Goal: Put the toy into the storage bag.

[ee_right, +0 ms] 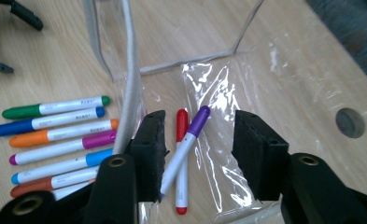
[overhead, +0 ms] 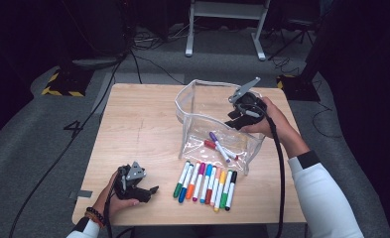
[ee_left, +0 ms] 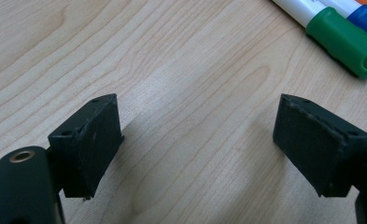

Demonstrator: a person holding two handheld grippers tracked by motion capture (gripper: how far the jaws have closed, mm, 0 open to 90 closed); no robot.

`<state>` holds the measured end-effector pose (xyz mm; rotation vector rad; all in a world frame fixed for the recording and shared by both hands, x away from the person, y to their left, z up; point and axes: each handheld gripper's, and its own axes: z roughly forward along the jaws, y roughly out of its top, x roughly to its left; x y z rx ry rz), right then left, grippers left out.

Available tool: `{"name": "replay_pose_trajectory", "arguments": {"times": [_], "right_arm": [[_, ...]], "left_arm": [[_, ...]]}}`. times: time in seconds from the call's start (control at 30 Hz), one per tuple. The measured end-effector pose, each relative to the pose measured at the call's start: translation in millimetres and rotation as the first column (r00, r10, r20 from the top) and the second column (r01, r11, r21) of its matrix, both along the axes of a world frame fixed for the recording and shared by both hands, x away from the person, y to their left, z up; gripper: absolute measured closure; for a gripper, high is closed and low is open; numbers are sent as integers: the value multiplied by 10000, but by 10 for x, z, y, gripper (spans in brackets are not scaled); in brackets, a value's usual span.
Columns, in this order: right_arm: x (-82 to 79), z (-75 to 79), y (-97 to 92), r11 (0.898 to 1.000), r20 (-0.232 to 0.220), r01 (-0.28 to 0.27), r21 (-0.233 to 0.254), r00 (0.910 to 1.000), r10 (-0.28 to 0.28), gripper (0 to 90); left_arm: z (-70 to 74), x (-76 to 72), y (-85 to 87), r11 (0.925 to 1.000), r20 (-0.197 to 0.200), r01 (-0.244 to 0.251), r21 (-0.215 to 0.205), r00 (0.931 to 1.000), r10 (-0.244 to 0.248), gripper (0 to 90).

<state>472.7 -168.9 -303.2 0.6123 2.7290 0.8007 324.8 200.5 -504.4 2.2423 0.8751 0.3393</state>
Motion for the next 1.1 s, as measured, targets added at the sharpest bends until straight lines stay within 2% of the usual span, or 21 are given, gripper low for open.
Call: {"name": "replay_pose_trajectory", "arguments": {"times": [0.17, 0.23, 0.27, 0.37, 0.47, 0.53, 0.73, 0.77, 0.8, 0.83, 0.97, 1.07, 1.1], "right_arm": [[-115, 121, -170, 9955, 620, 195, 923, 9978, -252, 463], [-141, 144, -209, 9943, 787, 226, 1046, 9964, -309, 448], [-203, 188, -288, 9899, 950, 353, 1374, 9943, -487, 431], [-308, 248, -410, 9857, 1395, 475, 1618, 9877, -705, 396], [-411, 296, -554, 9766, 1686, 642, 2052, 9806, -999, 381], [-474, 307, -647, 9740, 1919, 811, 2115, 9737, -1228, 355], [-687, 268, -902, 9657, 2435, 1132, 2335, 9548, -1708, 319], [-687, 268, -902, 9657, 2435, 1132, 2335, 9548, -1708, 319], [-765, 239, -983, 9619, 2525, 1221, 2448, 9498, -1849, 309], [-805, 221, -1024, 9593, 2515, 1257, 2528, 9489, -1906, 309], [-958, 120, -1174, 9529, 2748, 1446, 2666, 9362, -2189, 301], [-1028, 51, -1240, 9486, 2754, 1575, 2747, 9323, -2345, 296], [-1091, -28, -1289, 9467, 2758, 1670, 2753, 9297, -2442, 293]], "left_arm": [[0, 0, 0, 10000, -1, -3, -2, 10000, 3, 156], [0, 1, 1, 10000, 8, 5, 10, 10000, -5, 156], [0, 0, 0, 10000, 1, -1, -3, 10000, 1, 156], [0, 0, 0, 10000, 5, 2, 6, 10000, -2, 156], [0, -2, -1, 10000, 0, -24, -5, 10000, 24, 156], [0, -2, -1, 10000, 1, -24, -1, 10000, 24, 156], [0, -2, -1, 10000, 4, -27, -5, 10000, 27, 156], [0, -2, -1, 10000, 4, -27, -5, 10000, 27, 156], [0, -2, -1, 10000, 3, -27, -3, 10000, 27, 156], [0, -2, -1, 10000, 3, -27, -3, 10000, 27, 156], [0, -3, -1, 10000, 4, -38, -3, 10000, 38, 156], [0, -4, -2, 10000, 2, -48, -3, 10000, 48, 156], [0, -4, -2, 10000, 4, -48, -4, 10000, 48, 156]]}}
